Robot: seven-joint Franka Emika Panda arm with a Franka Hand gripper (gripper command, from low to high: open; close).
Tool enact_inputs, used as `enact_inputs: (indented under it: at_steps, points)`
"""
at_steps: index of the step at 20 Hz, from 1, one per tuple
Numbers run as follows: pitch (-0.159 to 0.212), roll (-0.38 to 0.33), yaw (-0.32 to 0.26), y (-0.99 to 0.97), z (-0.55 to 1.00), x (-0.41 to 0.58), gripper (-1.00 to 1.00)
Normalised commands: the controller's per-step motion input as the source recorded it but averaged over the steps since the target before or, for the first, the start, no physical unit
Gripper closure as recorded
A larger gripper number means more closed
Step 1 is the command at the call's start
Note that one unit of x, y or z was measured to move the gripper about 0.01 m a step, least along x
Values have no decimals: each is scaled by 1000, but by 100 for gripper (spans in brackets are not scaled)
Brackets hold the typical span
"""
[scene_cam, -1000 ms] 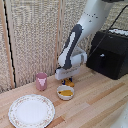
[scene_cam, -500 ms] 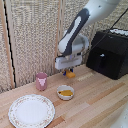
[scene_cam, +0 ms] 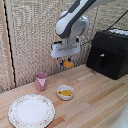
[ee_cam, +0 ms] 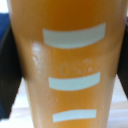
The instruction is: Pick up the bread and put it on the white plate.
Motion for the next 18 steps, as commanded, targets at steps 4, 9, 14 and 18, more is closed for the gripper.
enact_inputs:
  at_steps: [4,9,14,18]
  points:
    - [98,-13,-1,884,135,-91,100]
    - [100,-31,0,990,-6,-12,100]
    - [72,-36,0,1000,-99,0,100]
    - [45,-37,0,1000,-189,0,100]
